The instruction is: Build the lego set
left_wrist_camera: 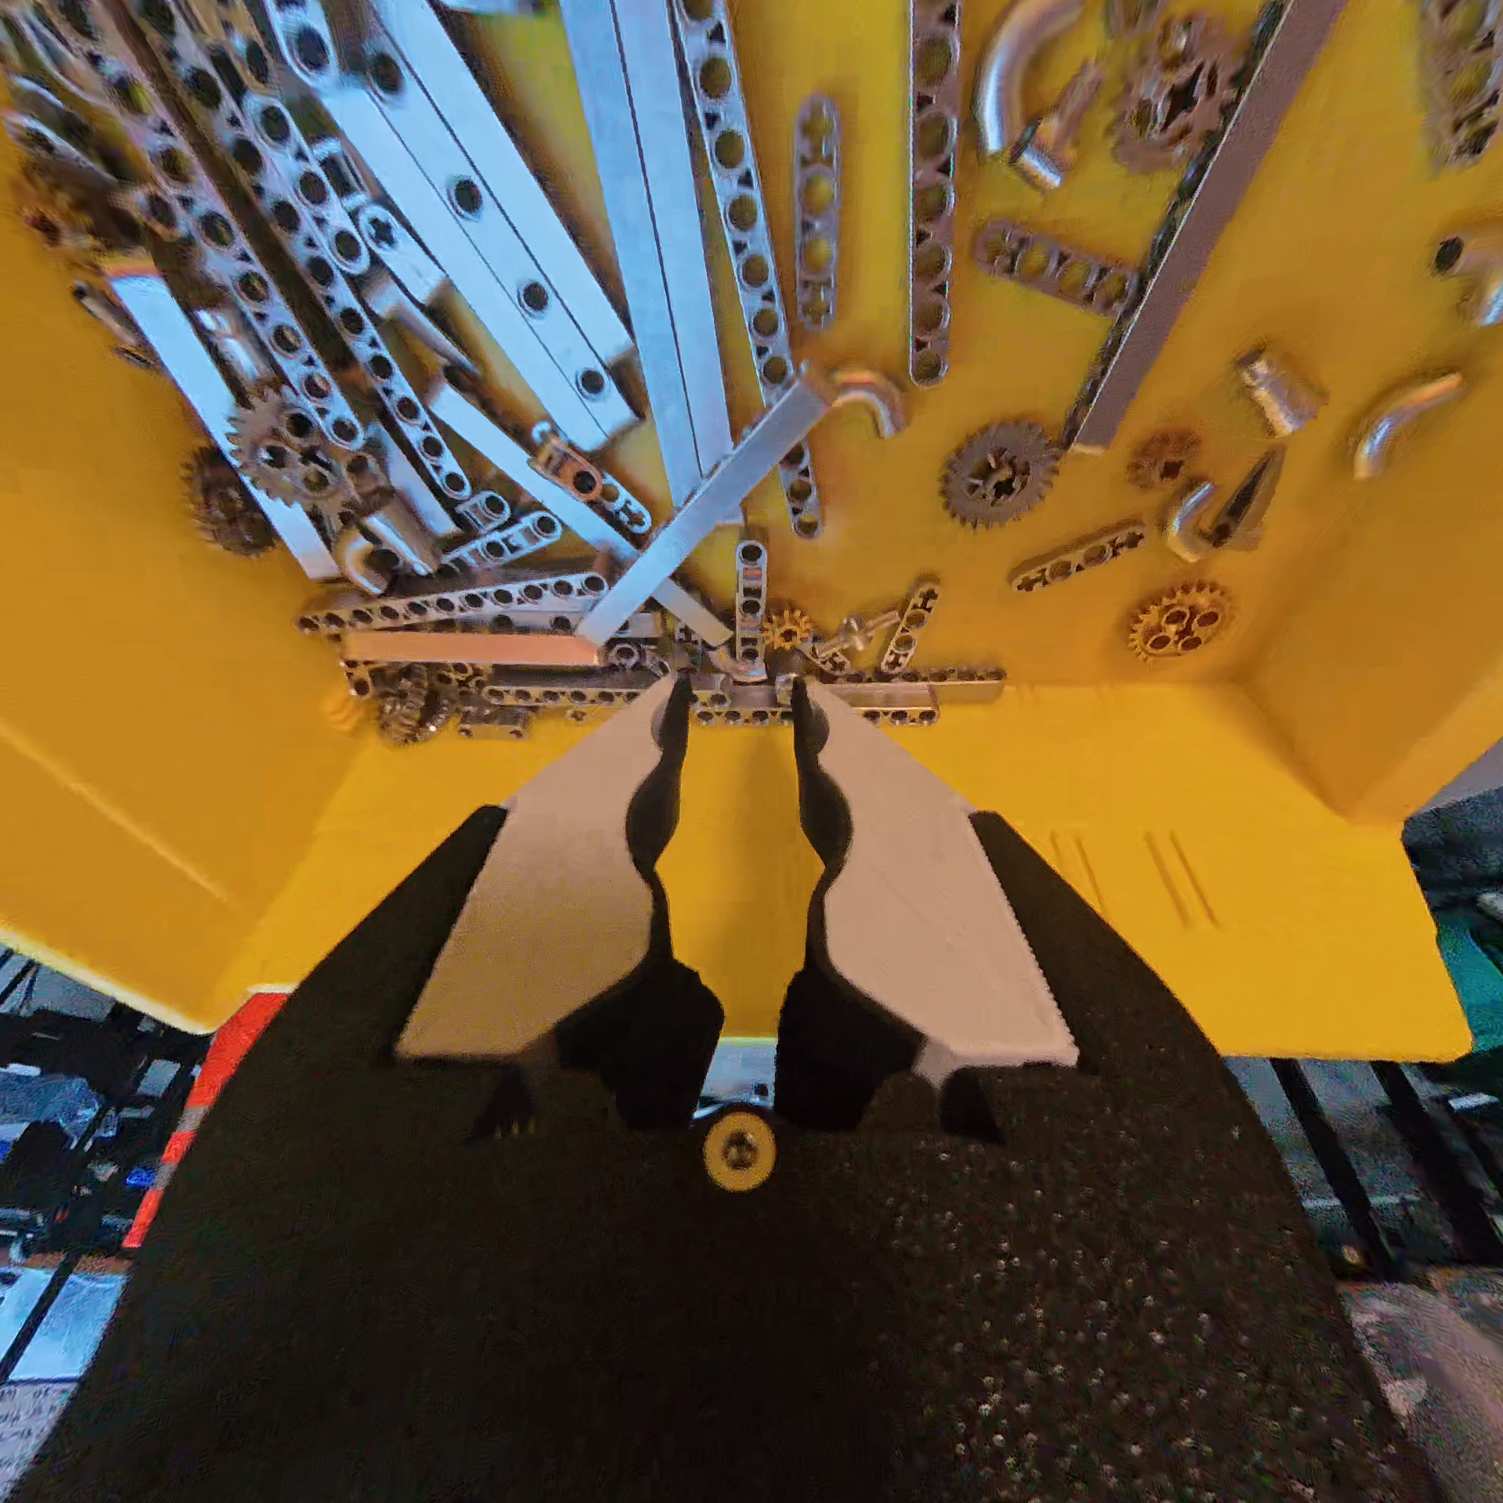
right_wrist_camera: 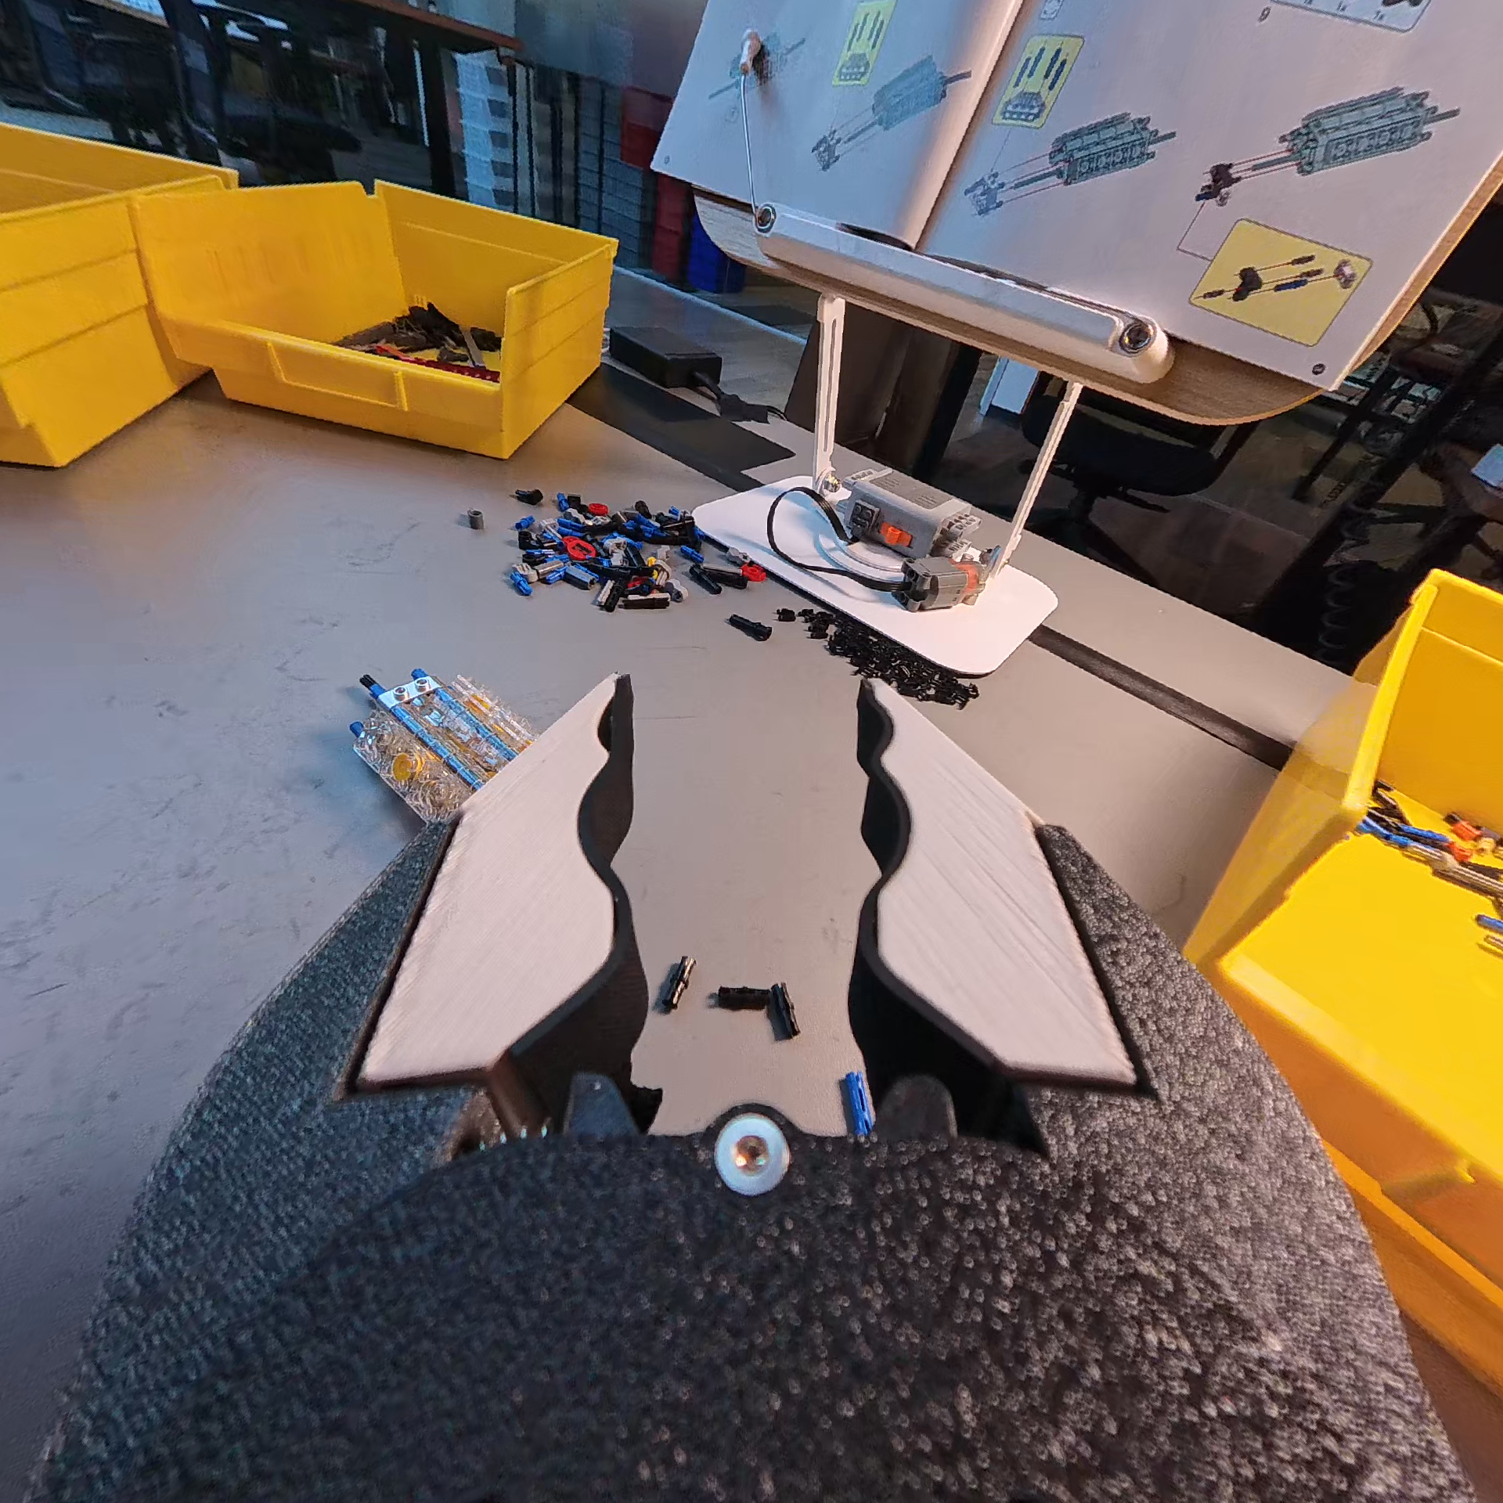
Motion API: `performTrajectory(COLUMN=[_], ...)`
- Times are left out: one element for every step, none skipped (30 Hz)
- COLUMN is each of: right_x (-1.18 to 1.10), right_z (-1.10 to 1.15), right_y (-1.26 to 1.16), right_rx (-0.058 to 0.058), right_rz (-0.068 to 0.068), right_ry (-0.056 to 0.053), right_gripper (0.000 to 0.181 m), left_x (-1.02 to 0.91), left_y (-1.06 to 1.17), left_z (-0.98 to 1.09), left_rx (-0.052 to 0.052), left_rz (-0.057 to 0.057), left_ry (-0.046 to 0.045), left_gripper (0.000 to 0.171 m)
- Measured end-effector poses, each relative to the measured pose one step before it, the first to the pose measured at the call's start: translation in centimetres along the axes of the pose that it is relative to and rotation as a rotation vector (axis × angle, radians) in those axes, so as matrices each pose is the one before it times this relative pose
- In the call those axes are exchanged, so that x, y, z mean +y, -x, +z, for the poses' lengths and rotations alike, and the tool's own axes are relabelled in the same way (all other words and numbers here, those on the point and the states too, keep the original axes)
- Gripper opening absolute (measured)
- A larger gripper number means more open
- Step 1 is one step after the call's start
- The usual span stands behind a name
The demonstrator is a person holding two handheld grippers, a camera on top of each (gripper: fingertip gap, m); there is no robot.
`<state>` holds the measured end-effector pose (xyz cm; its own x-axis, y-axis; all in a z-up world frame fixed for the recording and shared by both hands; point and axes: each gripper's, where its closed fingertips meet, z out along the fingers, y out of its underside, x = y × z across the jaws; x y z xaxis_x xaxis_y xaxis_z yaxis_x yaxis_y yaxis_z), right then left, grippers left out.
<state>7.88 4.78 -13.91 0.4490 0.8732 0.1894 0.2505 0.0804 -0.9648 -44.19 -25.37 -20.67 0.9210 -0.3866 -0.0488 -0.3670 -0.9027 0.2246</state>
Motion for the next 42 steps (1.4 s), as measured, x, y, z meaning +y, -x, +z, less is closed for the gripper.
performTrajectory(right_x=[0.018,-0.005,-0.017,-0.024,-0.031,-0.043,-0.038,-0.022,0.037,0.011,0.005,0.008,0.028,0.028,0.04,0.029,0.015,-0.014,-0.017,-0.043,-0.025,-0.007,0.003,0.007,-0.009,-0.012,-0.037,-0.065,-0.078,-0.095,-0.124,-0.058,-0.035,-0.054,-0.083,-0.053,-0.018,0.025,0.04,0.028,0.015,-0.008], right_z=[0.012,0.01,-0.013,-0.026,-0.045,-0.04,-0.05,-0.038,-0.015,-0.005,0.001,0.023,0.03,0.034,0.04,0.031,0.016,-0.014,-0.028,-0.036,-0.033,-0.006,-0.006,0.015,-0.006,-0.013,-0.037,-0.056,-0.077,-0.108,-0.143,-0.145,-0.128,-0.13,-0.109,-0.077,-0.045,-0.004,0.008,0.018,0.005,-0.013], right_y=[0.023,0.007,-0.003,-0.027,-0.042,-0.047,-0.047,-0.046,-0.054,-0.033,-0.009,0.008,0.023,0.044,0.038,0.038,0.029,-0.01,-0.019,-0.027,-0.039,-0.009,0.004,0.02,0.034,0.023,-0.003,-0.044,-0.085,-0.149,-0.182,-0.18,-0.156,-0.162,-0.13,-0.081,-0.026,-0.01,0.029,0.057,0.061,0.019], right_rx=[-0.001,-0.0003,-0.0004,0.0003,0.0009,0.0007,0.0006,0.0003,0.0004,0.0004,-0.0003,-0.0002,-0.0006,-0.0006,-0.0009,-0.0011,-0.0009,0.0,0.0004,0.0005,0.0009,-0.0001,0.0002,0.0,0.0,0.0003,0.0013,0.0026,0.003,0.0059,0.0067,0.0052,0.0036,0.0045,0.0044,0.0018,-0.0001,-0.0001,-0.0011,-0.0023,-0.0025,-0.0012], right_rz=[-0.0003,-0.0003,0.0004,0.0014,0.0024,0.0029,0.0033,0.0027,0.0013,0.0012,0.0012,0.0001,-0.0015,-0.0022,-0.0026,-0.0021,-0.0011,0.0001,0.0012,0.0016,0.0016,0.0011,-0.0002,-0.0018,-0.0027,-0.0027,-0.0014,0.0009,0.0031,0.005,0.0038,0.0026,0.0034,0.0032,0.0022,0.0024,0.0025,0.0004,-0.0014,-0.0022,-0.0023,-0.0018], right_ry=[0.0009,-0.0002,-0.0009,-0.002,-0.003,-0.0032,-0.003,-0.0016,0.0018,0.0003,0.0001,0.001,0.0022,0.0026,0.0027,0.0025,0.001,-0.0007,-0.0021,-0.0028,-0.0022,-0.0009,0.0002,0.0004,0.0,-0.0013,-0.003,-0.0045,-0.0057,-0.0079,-0.009,-0.0055,-0.0019,-0.0025,-0.0038,-0.0034,-0.0016,-0.0006,0.0011,0.0012,0.001,0.0002], right_gripper=[0.054,0.054,0.053,0.053,0.053,0.053,0.053,0.053,0.053,0.053,0.053,0.053,0.053,0.053,0.053,0.053,0.053,0.053,0.053,0.053,0.053,0.053,0.053,0.053,0.053,0.053,0.053,0.054,0.054,0.055,0.056,0.057,0.058,0.058,0.058,0.058,0.058,0.058,0.058,0.058,0.058,0.058], left_x=[0.683,0.512,0.268,-0.038,-0.095,-0.14,-0.207,-0.199,-0.262,-0.57,-0.892,-1.03,-1.152,-1.196,-1.119,-0.953,-0.728,-0.374,0.004,0.455,0.94,1.294,1.357,1.18,0.991,0.86,0.76,0.643,0.363,-0.077,0.063,0.092,0.001,-0.034,-0.085,-0.228,-0.476,-0.623,-0.752,-0.677,-0.406,-0.252], left_y=[-0.32,-0.162,-0.144,-0.419,-0.4,-0.117,-0.186,-0.289,-0.229,-0.428,-0.572,-0.435,-0.382,-0.435,-0.426,-0.126,0.244,0.506,0.813,0.98,1.107,1.245,1.127,0.784,0.591,0.435,0.102,-0.088,0.025,-0.074,-0.034,-0.054,-0.035,-0.041,-0.186,-0.357,-0.336,-0.355,-0.615,-0.662,-0.37,-0.143], left_z=[0.489,0.539,0.512,0.423,0.376,0.324,0.215,0.093,-0.073,-0.287,-0.489,-0.587,-0.608,-0.568,-0.495,-0.471,-0.512,-0.524,-0.474,-0.343,-0.168,0.037,0.245,0.382,0.475,0.547,0.636,0.661,0.601,0.418,0.142,0.034,0.002,-0.018,-0.089,-0.183,-0.27,-0.31,-0.212,-0.046,0.076,0.077], left_rx=[0.0213,0.0075,0.0019,0.0186,0.018,0.0012,0.0069,0.0151,0.0117,0.027,0.0364,0.0243,0.0165,0.0183,0.0174,-0.0004,-0.0185,-0.0272,-0.0387,-0.0447,-0.0489,-0.0551,-0.0486,-0.0286,-0.0172,-0.0087,0.0095,0.0172,0.007,0.0138,0.0129,0.0128,0.0118,0.011,0.0214,0.0326,0.0297,0.0256,0.0359,0.0348,0.014,-0.0014], left_rz=[-0.0055,-0.0003,0.0044,0.0047,0.0079,0.0112,0.0098,0.009,0.0084,0.007,0.0062,0.0105,0.0174,0.0171,0.0151,0.0143,0.008,-0.0049,-0.0127,-0.013,-0.0128,-0.0111,-0.0062,-0.0045,-0.007,-0.0075,-0.0049,0.0019,0.0059,-0.0011,-0.004,-0.0057,-0.0033,0.0033,0.0027,-0.0033,-0.0036,0.0028,0.0136,0.0119,0.008,0.01], left_ry=[0.04829,0.04519,0.03513,0.01861,0.01478,0.01107,0.00381,-0.0008,-0.0109,-0.03625,-0.05884,-0.06631,-0.07128,-0.0694,-0.05981,-0.04866,-0.03655,-0.01848,0.00108,0.02371,0.04944,0.07061,0.0745,0.06448,0.05534,0.05051,0.0486,0.04569,0.03228,0.00819,0.01224,0.01127,0.00536,0.00035,-0.0078,-0.01949,-0.03417,-0.043,-0.04763,-0.03703,-0.01666,-0.00718], left_gripper=[0.024,0.024,0.023,0.022,0.016,0.008,0.008,0.008,0.008,0.008,0.008,0.008,0.008,0.009,0.017,0.024,0.024,0.024,0.024,0.024,0.024,0.024,0.024,0.024,0.025,0.027,0.03,0.031,0.031,0.03,0.03,0.03,0.03,0.03,0.029,0.028,0.027,0.006,0.0,0.0,0.0,0.0])
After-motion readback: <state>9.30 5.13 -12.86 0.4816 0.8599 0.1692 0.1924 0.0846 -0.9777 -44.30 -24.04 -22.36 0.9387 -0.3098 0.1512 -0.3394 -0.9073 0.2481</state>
